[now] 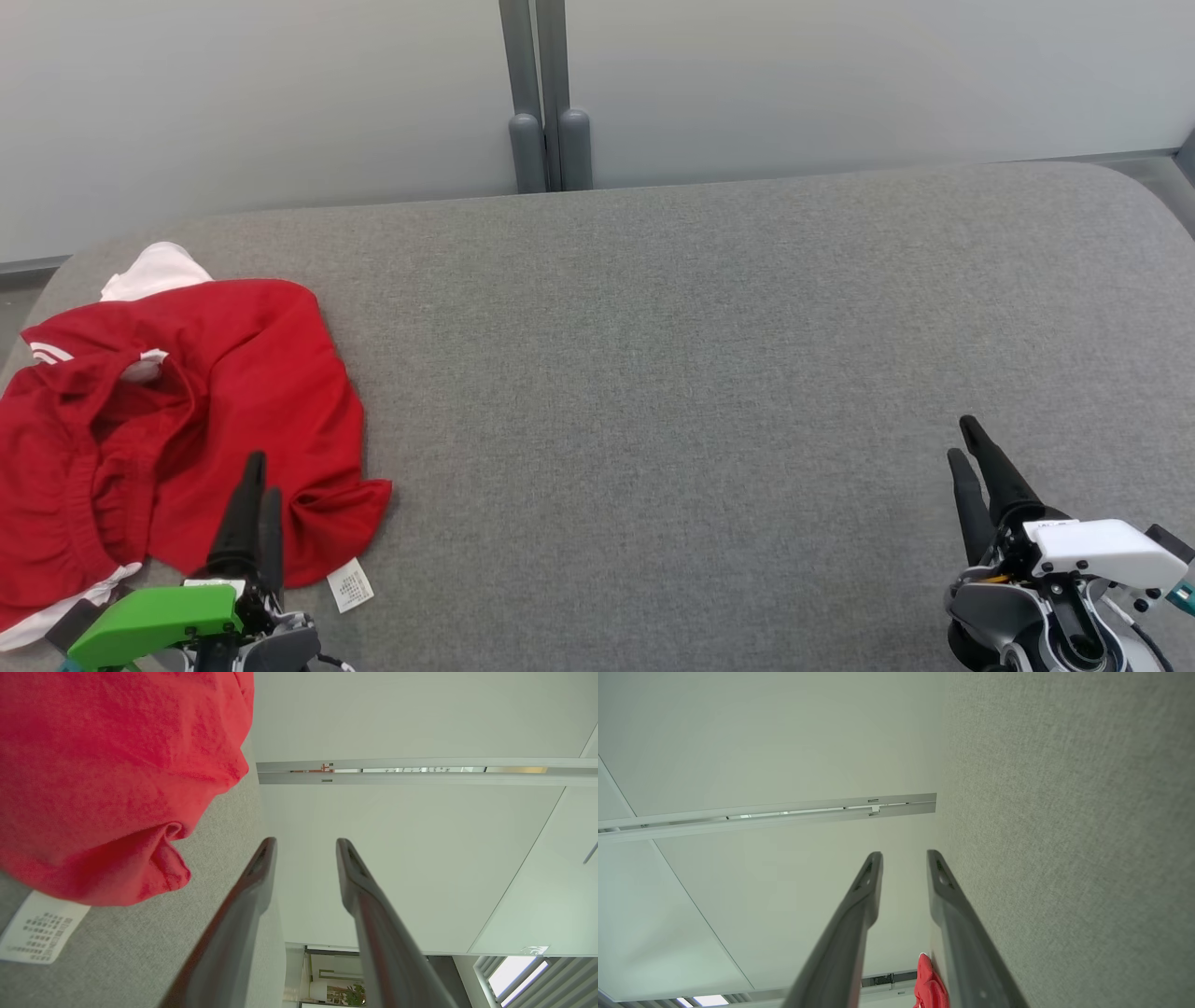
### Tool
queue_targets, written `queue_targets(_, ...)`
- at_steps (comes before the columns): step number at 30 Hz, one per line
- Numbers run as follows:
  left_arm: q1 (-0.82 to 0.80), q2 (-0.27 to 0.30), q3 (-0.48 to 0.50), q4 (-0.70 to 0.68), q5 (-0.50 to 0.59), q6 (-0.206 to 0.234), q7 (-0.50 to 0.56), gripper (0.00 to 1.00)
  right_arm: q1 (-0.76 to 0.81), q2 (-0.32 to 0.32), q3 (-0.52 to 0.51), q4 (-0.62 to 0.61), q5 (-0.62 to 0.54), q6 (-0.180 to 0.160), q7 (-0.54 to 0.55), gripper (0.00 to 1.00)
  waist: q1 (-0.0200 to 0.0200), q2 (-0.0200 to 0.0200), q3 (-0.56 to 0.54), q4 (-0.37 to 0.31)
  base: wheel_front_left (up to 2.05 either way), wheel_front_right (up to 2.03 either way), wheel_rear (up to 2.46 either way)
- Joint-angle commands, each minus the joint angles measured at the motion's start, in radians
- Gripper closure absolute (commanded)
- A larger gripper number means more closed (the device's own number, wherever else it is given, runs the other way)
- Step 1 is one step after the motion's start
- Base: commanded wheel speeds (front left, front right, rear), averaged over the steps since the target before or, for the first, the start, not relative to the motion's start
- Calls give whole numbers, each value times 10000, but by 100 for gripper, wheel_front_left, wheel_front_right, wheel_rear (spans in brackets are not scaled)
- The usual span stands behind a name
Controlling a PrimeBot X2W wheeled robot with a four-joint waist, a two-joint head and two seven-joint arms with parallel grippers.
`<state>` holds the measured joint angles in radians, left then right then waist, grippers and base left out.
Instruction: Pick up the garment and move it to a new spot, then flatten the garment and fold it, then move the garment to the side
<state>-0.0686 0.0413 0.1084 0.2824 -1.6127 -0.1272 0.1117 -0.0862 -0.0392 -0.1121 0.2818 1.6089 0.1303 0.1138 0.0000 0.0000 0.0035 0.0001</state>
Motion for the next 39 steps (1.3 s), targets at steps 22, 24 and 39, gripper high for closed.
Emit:
queue_targets(22, -214, 52, -113, -793, 2629, -14, -1139, 0, -615, -298, 1457, -1064, -901, 1, -1141, 0, 0, 0, 40, 23, 0, 0, 0)
queue_targets(24, -195, 55, -89, -848, 3080, -15, -1219, 0, -658, -335, 1565, -1128, -1111, 2, -1227, 0, 0, 0, 45, 24, 0, 0, 0)
queue_targets(39, -95, 69, -363, -1413, 6274, 330, -1767, 0, -851, -415, 2120, -1447, -3995, 2, -1775, 0, 0, 0, 97, 30, 0, 0, 0)
